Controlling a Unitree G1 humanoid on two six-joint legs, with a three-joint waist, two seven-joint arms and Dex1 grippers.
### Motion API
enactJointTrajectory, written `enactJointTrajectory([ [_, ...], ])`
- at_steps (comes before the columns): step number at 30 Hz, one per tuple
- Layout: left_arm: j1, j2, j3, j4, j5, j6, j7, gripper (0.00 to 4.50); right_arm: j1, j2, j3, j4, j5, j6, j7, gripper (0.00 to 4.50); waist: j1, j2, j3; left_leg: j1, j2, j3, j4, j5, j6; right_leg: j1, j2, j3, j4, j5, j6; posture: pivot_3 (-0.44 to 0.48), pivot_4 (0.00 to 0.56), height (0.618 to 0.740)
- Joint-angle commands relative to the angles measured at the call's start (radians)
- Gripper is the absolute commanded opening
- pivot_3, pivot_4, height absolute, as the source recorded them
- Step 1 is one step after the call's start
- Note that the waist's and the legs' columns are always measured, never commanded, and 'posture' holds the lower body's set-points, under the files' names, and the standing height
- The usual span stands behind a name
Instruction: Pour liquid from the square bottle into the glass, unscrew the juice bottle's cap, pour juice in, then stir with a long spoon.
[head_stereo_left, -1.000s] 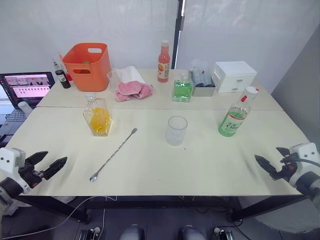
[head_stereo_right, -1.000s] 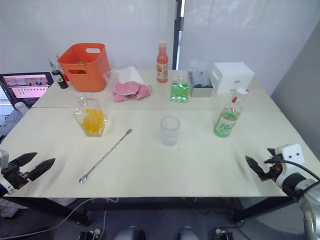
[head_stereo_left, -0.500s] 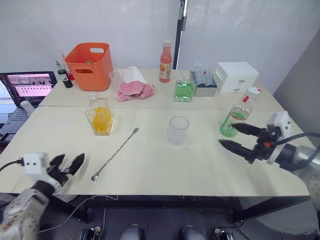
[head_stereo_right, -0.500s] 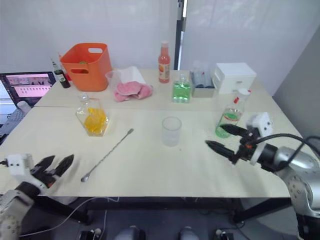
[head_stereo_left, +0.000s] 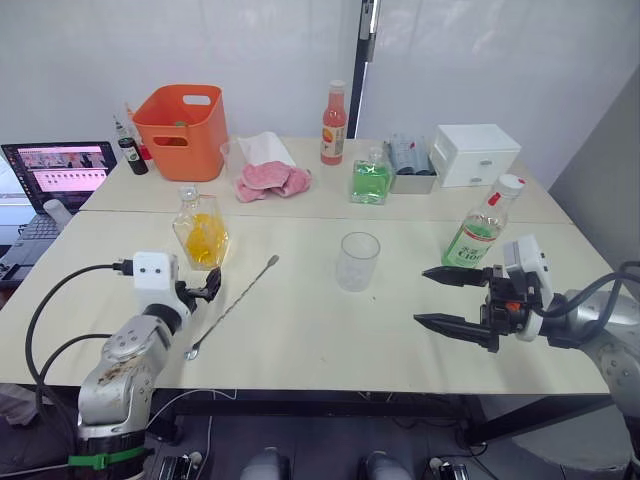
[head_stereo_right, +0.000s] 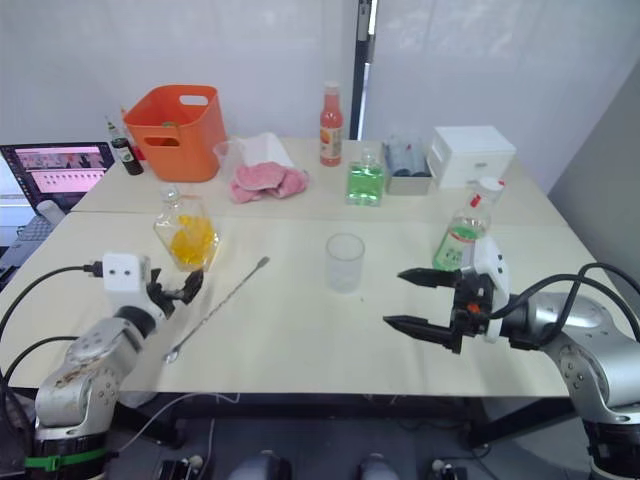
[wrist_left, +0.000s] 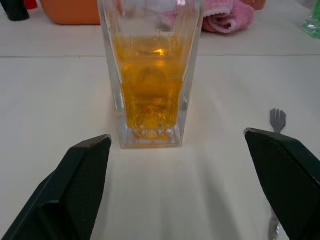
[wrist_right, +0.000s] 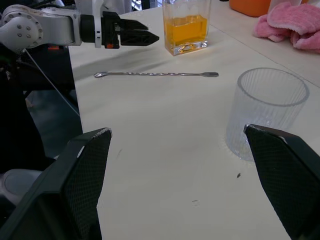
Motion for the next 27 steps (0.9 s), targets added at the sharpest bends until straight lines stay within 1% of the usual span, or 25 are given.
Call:
enactJointTrajectory([
  [1,-0.081,0.01,-0.01,0.017,0.047,-0.007,0.034,4.5,0.004,0.0,-0.031,-0.041,0.012,-0.022,-0.003,4.49,0.0,0.0,0.0,0.0,0.0,0.0,0.001,0.0,0.0,0.0,0.0,0.0,0.0,0.0,0.0,0.0,0.15,0.715],
  [9,-0.161,0.028,-0.043,0.104,0.127,-0.033,0.038,4.5,0.037,0.006,-0.057,-0.071,0.004,-0.041,-0.033,4.49,0.0,0.0,0.0,0.0,-0.001,0.0,0.0,0.0,0.0,0.0,0.0,0.0,0.0,0.0,0.0,0.0,0.15,0.715],
  [16,-0.23,0.008,-0.056,0.18,0.152,-0.063,0.028,4.5,0.067,0.014,-0.071,-0.111,0.011,-0.037,-0.079,4.49,0.001,0.0,0.0,-0.001,-0.001,0.0,0.0,0.0,0.0,0.0,0.0,0.0,0.0,0.0,0.0,0.0,0.15,0.715],
  [23,-0.318,-0.003,-0.067,0.345,0.205,-0.135,0.046,4.5,0.093,0.025,-0.078,-0.139,0.013,-0.032,-0.122,4.49,0.001,0.0,0.0,-0.001,-0.001,0.0,0.0,0.0,0.0,0.0,0.0,0.0,0.0,0.0,0.0,0.0,0.15,0.715],
  [27,-0.386,-0.004,-0.088,0.457,0.233,-0.184,0.03,4.5,0.11,0.028,-0.079,-0.147,0.01,-0.033,-0.143,4.49,0.003,-0.001,0.0,-0.001,-0.001,0.0,0.0,0.0,0.0,0.0,0.0,0.0,0.0,0.0,0.001,0.0,0.15,0.715],
])
